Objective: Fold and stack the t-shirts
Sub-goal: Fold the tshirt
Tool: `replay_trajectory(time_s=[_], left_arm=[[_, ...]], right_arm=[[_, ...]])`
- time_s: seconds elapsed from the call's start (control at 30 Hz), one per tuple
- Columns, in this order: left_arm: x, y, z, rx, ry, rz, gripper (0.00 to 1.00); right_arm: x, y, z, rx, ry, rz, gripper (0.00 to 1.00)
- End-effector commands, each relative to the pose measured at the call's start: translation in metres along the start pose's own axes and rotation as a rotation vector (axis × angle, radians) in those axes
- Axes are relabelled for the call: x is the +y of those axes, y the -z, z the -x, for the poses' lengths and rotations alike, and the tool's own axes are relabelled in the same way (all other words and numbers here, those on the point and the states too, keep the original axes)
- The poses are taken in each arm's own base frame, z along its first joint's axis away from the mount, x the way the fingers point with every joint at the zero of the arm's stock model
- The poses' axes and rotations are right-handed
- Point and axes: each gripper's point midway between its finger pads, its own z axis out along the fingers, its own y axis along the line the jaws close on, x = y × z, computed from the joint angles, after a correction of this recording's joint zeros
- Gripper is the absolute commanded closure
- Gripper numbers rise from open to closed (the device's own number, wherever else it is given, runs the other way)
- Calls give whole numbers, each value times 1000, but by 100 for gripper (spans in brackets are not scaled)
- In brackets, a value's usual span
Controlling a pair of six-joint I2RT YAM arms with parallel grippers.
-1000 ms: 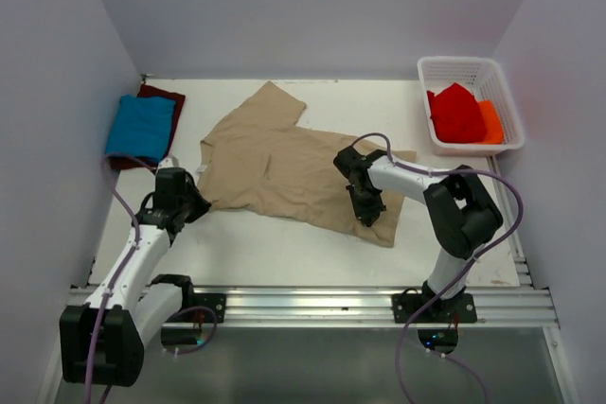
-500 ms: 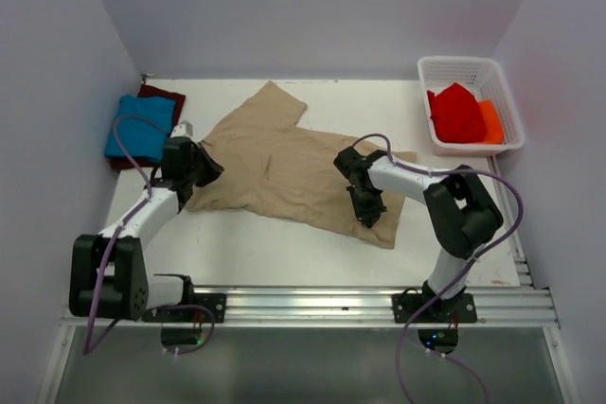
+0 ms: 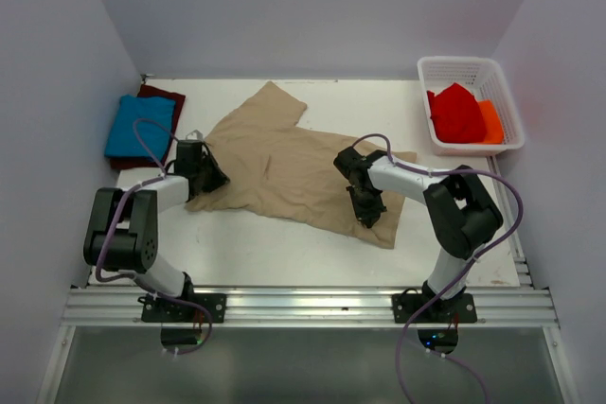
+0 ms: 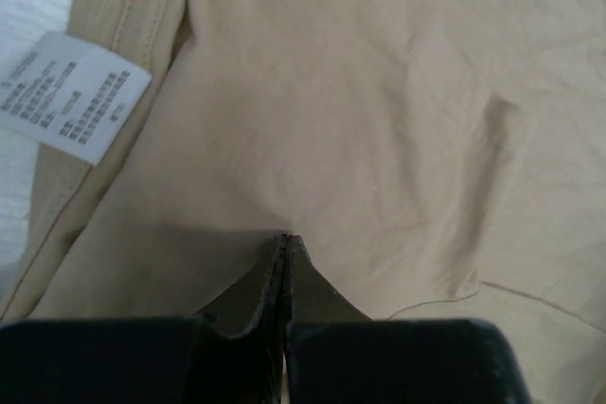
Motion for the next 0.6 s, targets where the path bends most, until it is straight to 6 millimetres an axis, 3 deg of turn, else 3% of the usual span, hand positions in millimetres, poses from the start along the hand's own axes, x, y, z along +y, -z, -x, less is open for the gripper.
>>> replay_trajectory(time_s=[0.0, 0.2, 0.4, 0.57], left_arm=[[25, 0, -15, 37, 36, 105, 100], [83, 31, -59, 106, 96, 365, 100], [93, 62, -87, 130, 156, 394, 100], [92, 87, -83, 89, 171, 409, 100]], right_arm=[[1, -5, -8, 28, 2, -6, 100], [-2, -1, -7, 18, 5, -18, 100], [-12, 3, -5, 9, 1, -59, 100], [-28, -5, -6, 37, -49, -105, 100]])
